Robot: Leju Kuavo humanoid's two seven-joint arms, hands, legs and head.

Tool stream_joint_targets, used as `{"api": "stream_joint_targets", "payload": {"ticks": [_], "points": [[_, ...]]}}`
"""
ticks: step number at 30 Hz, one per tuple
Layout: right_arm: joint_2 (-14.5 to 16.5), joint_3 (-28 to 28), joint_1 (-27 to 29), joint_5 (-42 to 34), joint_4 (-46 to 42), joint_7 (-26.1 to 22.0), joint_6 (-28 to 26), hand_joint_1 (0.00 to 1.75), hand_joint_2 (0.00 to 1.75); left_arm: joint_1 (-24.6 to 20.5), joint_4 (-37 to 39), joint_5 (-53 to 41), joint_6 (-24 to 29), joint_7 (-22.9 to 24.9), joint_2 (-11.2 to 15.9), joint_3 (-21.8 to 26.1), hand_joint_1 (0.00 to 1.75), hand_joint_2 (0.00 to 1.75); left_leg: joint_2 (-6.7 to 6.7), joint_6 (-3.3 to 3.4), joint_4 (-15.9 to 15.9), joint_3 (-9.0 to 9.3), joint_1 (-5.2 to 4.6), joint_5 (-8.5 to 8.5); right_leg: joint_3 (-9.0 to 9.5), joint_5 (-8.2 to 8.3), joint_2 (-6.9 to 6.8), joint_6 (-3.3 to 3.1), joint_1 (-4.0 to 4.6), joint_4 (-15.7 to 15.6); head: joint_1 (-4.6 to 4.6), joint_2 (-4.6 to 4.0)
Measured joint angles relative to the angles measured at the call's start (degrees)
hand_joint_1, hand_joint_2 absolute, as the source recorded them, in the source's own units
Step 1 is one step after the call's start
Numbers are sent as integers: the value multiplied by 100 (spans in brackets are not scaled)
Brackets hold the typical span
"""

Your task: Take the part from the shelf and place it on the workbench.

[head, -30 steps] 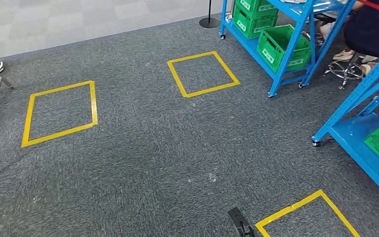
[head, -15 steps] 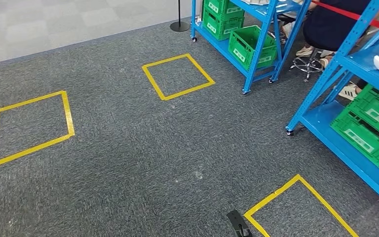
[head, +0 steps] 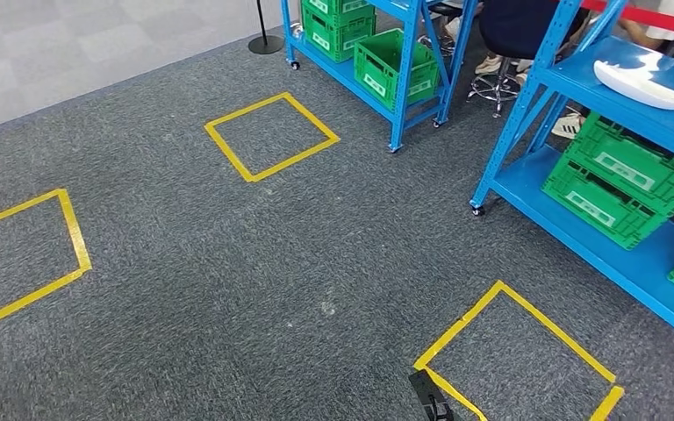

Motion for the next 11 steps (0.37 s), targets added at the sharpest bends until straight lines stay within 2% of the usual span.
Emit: {"api": "stream_joint_targets", "payload": {"ticks": [1, 2, 3, 4, 5, 6, 7, 8, 10, 11], "points": [[0, -2, -4, -7, 0, 0, -1, 0, 0, 7, 2, -8, -6, 1, 1, 0, 0, 0, -27, -4, 327, -170, 5, -102, -3, 2, 63, -4, 4, 2, 1, 0], [0, -3, -1, -15, 0, 0, -1, 0, 0, 12, 3, -15, -10, 2, 1, 0, 0, 0, -38, -2, 488, -269, 6, -95, -3, 2, 131, -5, 6, 6, 1, 0], [0, -5, 3, -21, 0, 0, 0, 0, 0, 14, 4, -21, -12, 3, 1, 0, 0, 0, -49, 6, 429, -266, 8, 26, -1, 2, 200, -4, 7, 12, 1, 0], [1, -6, 6, -25, 0, 0, 1, 0, 0, 15, 6, -24, -12, 3, 1, 0, 0, 0, -79, 21, 158, -160, 12, 230, 4, 2, 270, -1, 6, 18, 1, 0], [3, -6, 6, -27, 0, 0, 1, 0, 0, 15, 6, -25, -9, 2, 1, 0, 0, 0, -168, 39, -249, 15, 18, 446, 6, 5, 337, 6, 2, 24, 1, 0], [5, -7, 3, -27, 0, 0, 2, 0, 0, 16, 6, -25, -6, 2, 2, 0, 0, 0, -269, 58, -623, 173, 19, 593, 2, 5, 400, 27, 5, 33, -1, 0], [7, -7, 2, -27, 0, 0, 2, 0, 0, 16, 7, -24, 0, 1, 3, -1, 0, 0, -347, 79, -892, 285, 19, 679, -7, 10, 455, 57, 5, 36, 0, 0], [8, -7, 5, -26, 0, 0, 2, 0, 0, 14, 7, -24, 5, 2, 4, -1, 0, 0, -399, 103, -1032, 336, 13, 700, -20, 19, 504, 96, 0, 32, -1, 0], [7, -8, 24, -22, 1, 0, 4, 0, 0, 13, 6, -20, 12, 2, 4, -1, 0, 0, -329, 171, -1071, 350, -6, 715, -43, 49, 589, 184, -15, 2, -1, 0], [7, -8, 30, -21, 1, 0, 5, 0, 0, 13, 6, -20, 12, 2, 5, -1, 0, 0, -310, 190, -1076, 355, -13, 722, -46, 58, 610, 206, -22, -8, -2, 0]]}}
